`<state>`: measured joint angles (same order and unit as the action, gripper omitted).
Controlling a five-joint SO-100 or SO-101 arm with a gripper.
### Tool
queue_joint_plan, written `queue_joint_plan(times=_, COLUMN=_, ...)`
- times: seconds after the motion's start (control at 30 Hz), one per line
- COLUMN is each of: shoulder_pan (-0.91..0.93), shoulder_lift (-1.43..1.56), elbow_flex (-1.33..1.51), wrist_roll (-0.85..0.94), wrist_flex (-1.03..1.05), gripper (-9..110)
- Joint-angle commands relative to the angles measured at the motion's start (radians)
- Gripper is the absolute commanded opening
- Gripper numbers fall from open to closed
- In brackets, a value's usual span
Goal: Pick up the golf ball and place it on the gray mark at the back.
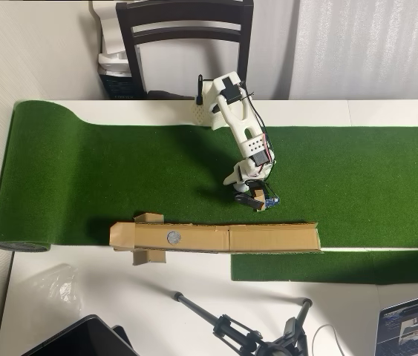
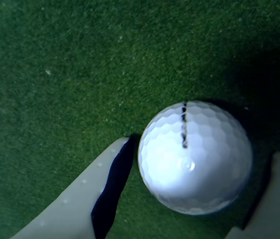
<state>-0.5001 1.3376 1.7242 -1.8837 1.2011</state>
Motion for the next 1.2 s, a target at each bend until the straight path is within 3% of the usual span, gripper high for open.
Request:
queue_joint_plan(times=0.0, shoulder_pan=-0.005, shoulder_lift=0.08, elbow_flex=-0.083, wrist_roll=-0.012, wrist_flex=-0.017, gripper=43)
queue_joint_plan(times=0.93, shoulder_pan=-0.003, shoulder_lift=0.101, elbow_flex=-0.137, wrist_roll=-0.011, wrist_flex=-0.031, gripper=43)
queue_joint_plan(times=1.17, shoulder_pan=-0.002, shoulder_lift=0.1, elbow_flex=-0.137, wrist_roll=-0.011, wrist_flex=-0.031, gripper=36)
